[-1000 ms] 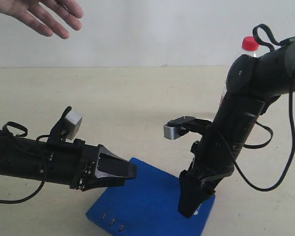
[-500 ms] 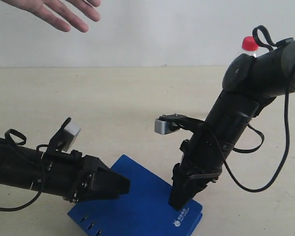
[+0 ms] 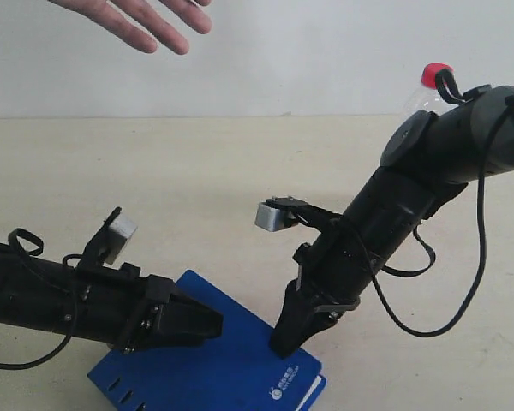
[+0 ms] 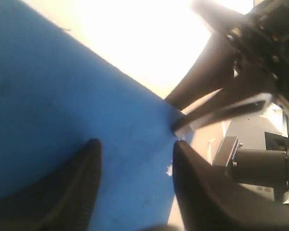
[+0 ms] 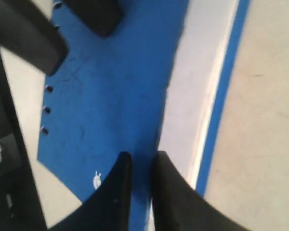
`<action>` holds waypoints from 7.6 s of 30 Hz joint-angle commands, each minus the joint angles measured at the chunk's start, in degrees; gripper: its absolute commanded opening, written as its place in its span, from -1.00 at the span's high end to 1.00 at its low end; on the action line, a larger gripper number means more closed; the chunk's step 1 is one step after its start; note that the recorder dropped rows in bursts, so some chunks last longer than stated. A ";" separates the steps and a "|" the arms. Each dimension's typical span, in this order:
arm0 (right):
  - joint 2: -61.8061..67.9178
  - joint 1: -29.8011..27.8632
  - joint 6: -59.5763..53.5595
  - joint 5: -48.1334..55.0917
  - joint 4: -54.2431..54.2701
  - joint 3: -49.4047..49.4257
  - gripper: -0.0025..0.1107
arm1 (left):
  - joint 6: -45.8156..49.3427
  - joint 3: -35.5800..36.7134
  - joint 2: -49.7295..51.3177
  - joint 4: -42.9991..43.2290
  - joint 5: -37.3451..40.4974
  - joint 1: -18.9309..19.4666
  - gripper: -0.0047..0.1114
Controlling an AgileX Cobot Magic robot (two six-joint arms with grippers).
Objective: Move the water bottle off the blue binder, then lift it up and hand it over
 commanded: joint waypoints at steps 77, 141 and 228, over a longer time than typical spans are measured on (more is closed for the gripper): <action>-0.01 -8.61 4.78 -6.95 11.00 -4.76 0.03 | -24.65 -13.73 3.05 0.89 -9.57 -1.48 -0.42; -0.32 -7.83 2.11 9.78 18.54 -4.76 0.53 | -30.62 -13.51 2.92 12.84 -21.86 -1.38 -0.40; 8.95 -8.25 -2.29 9.78 25.20 -4.65 0.96 | -10.48 -13.04 -7.34 4.25 -29.03 -1.38 -0.38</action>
